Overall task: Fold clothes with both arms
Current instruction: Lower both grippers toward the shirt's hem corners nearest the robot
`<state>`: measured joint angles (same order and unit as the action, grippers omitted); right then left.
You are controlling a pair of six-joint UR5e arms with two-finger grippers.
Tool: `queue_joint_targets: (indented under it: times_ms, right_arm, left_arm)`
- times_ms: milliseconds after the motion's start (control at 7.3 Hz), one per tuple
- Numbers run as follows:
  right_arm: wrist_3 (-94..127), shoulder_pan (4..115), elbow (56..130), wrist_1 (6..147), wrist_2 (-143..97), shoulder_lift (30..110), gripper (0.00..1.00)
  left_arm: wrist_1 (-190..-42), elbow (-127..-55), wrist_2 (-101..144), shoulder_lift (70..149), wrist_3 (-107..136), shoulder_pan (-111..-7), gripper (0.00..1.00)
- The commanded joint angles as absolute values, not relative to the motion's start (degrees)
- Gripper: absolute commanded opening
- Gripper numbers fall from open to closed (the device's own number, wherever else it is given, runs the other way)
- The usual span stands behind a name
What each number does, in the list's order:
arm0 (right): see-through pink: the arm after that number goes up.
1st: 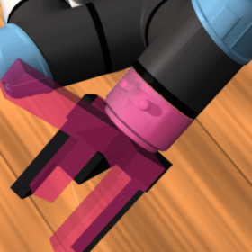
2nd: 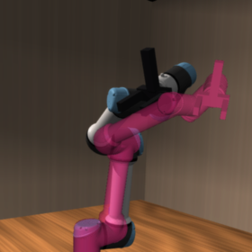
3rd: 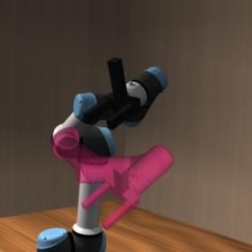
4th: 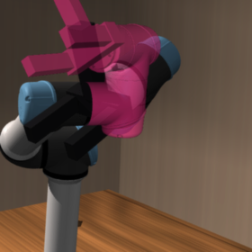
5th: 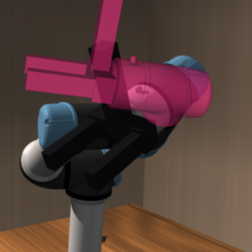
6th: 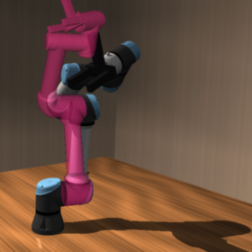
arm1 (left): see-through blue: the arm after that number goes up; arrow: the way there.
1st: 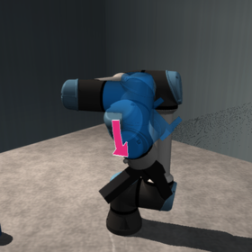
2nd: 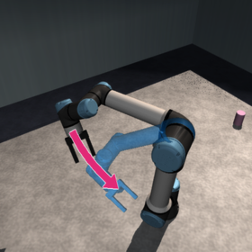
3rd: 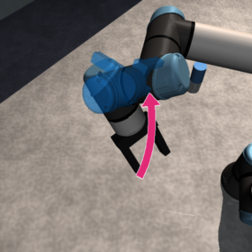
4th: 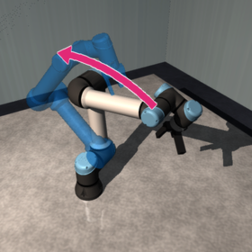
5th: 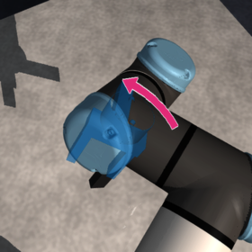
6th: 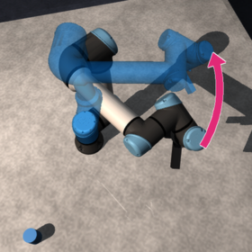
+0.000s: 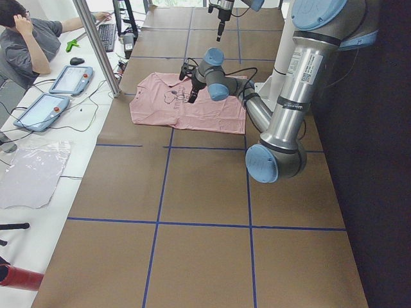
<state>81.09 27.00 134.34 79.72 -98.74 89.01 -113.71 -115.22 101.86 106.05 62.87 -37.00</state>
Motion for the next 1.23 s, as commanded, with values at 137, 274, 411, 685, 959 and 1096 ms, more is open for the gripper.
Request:
queue_joint_targets:
  times_ms: [137,274,411,685,959,1096]
  right_arm:
    - [94.72,5.66,135.62,84.19,-77.21,89.74,1.00]
    - [94.83,5.02,135.53,84.46,-75.95,89.56,1.00]
    - [94.83,5.01,135.44,84.46,-75.85,89.47,1.00]
    - [94.83,4.92,135.27,84.46,-75.76,89.12,1.00]
    - [94.83,4.92,135.26,84.29,-75.67,89.12,1.00]
    - [94.92,4.92,135.26,84.29,-75.67,89.12,1.00]
  left_arm:
    - [-114.34,-120.41,96.70,96.53,69.85,-25.44,1.00]
    - [-115.65,-120.32,95.81,94.07,72.22,-22.88,0.88]
    - [-115.75,-119.89,93.54,93.17,73.99,-20.94,0.72]
    - [-115.75,-118.13,93.25,92.55,74.09,-18.56,0.72]
    - [-115.75,-117.95,92.03,90.98,75.57,-14.53,0.72]
    - [-115.75,-117.95,90.89,90.71,78.37,-12.67,0.63]
